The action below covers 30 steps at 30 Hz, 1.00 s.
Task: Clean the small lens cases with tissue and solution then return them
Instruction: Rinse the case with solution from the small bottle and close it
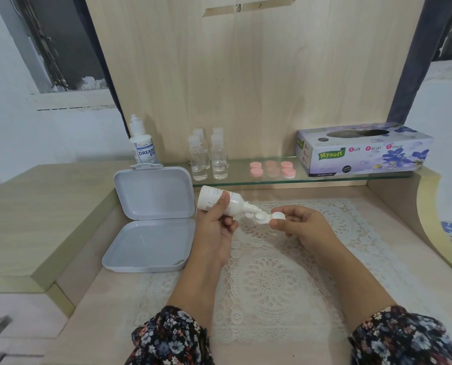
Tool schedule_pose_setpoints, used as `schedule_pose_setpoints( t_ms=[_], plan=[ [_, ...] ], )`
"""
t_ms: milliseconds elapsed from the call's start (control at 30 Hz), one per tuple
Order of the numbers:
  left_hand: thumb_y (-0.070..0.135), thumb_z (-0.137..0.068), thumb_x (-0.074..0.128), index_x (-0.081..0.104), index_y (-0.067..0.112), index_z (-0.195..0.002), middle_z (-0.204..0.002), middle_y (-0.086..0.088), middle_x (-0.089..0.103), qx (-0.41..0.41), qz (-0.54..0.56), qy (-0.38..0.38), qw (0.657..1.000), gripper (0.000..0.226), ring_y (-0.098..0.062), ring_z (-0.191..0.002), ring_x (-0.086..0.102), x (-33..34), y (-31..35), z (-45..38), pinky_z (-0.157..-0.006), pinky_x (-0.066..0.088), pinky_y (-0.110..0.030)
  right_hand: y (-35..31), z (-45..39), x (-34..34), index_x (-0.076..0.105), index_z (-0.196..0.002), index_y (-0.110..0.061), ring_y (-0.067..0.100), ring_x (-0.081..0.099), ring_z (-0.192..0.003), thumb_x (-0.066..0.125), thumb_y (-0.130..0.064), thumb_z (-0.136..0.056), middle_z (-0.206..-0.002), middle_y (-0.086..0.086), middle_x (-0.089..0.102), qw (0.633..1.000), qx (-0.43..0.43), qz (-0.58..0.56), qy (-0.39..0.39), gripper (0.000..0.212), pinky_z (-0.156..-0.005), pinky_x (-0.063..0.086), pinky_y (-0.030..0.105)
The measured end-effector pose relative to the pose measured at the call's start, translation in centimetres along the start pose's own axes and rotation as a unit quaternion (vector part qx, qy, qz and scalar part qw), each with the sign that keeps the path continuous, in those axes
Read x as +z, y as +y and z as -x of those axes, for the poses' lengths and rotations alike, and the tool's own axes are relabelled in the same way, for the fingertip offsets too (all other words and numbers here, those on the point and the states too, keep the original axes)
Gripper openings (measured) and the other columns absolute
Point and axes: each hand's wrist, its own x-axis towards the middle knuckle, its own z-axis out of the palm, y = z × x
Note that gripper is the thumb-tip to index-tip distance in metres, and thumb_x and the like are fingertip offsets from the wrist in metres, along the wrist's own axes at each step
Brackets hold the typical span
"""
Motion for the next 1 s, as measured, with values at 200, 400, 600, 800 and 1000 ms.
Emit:
schedule_pose_setpoints(
  t_ms=[200, 400, 600, 800, 1000],
  plan=[
    [0.022, -0.068, 0.072, 0.055, 0.011, -0.096, -0.066, 0.001, 0.062, 0.003, -0.004, -0.002, 1.0, 0.034, -0.006, -0.044, 0.036, 0.06, 0.07, 0.05, -0.041, 0.032, -0.019, 0.04, -0.05, -0.02, 0.072, -0.099, -0.01, -0.003, 0.054, -0.05, 0.078, -0.007, -0.076, -0.068, -0.003, 0.068, 1.0, 0.001, -0.005, 0.0, 0.024, -0.053, 0.042, 0.009],
    [0.022, -0.069, 0.071, 0.054, 0.011, -0.097, -0.067, 0.001, 0.063, 0.008, -0.011, -0.009, 1.0, 0.034, -0.006, -0.044, 0.037, 0.13, 0.12, 0.18, -0.042, 0.032, -0.019, 0.02, -0.01, -0.05, 0.072, -0.098, -0.01, -0.003, 0.055, -0.05, 0.077, -0.006, -0.076, -0.067, -0.005, 0.069, 1.0, 0.002, -0.01, -0.006, 0.023, -0.053, 0.042, 0.009],
    [0.021, -0.068, 0.071, 0.056, 0.013, -0.09, -0.065, 0.001, 0.061, 0.016, -0.006, -0.007, 1.0, 0.027, -0.006, -0.043, 0.037, 0.38, 0.24, 0.35, -0.042, 0.032, -0.02, 0.21, -0.21, -0.03, 0.074, -0.095, -0.014, 0.002, 0.056, -0.058, 0.08, -0.009, -0.074, -0.079, 0.005, 0.071, 1.0, 0.004, -0.005, -0.003, 0.022, -0.058, 0.043, 0.014],
    [0.02, -0.069, 0.07, 0.055, 0.013, -0.09, -0.064, 0.001, 0.062, 0.02, -0.01, -0.006, 1.0, 0.028, -0.006, -0.043, 0.036, 0.43, 0.3, 0.42, -0.042, 0.031, -0.019, 0.19, -0.23, -0.03, 0.073, -0.094, -0.014, 0.001, 0.058, -0.057, 0.08, -0.008, -0.074, -0.076, 0.002, 0.071, 1.0, 0.004, -0.006, -0.006, 0.023, -0.059, 0.043, 0.015],
    [0.02, -0.07, 0.07, 0.055, 0.013, -0.09, -0.065, 0.001, 0.063, 0.023, -0.018, -0.01, 1.0, 0.026, -0.006, -0.044, 0.037, 0.37, 0.25, 0.45, -0.043, 0.032, -0.019, 0.05, -0.18, -0.02, 0.073, -0.095, -0.013, 0.0, 0.058, -0.055, 0.079, -0.006, -0.074, -0.075, 0.001, 0.071, 1.0, 0.005, -0.004, -0.006, 0.023, -0.056, 0.043, 0.011]
  ],
)
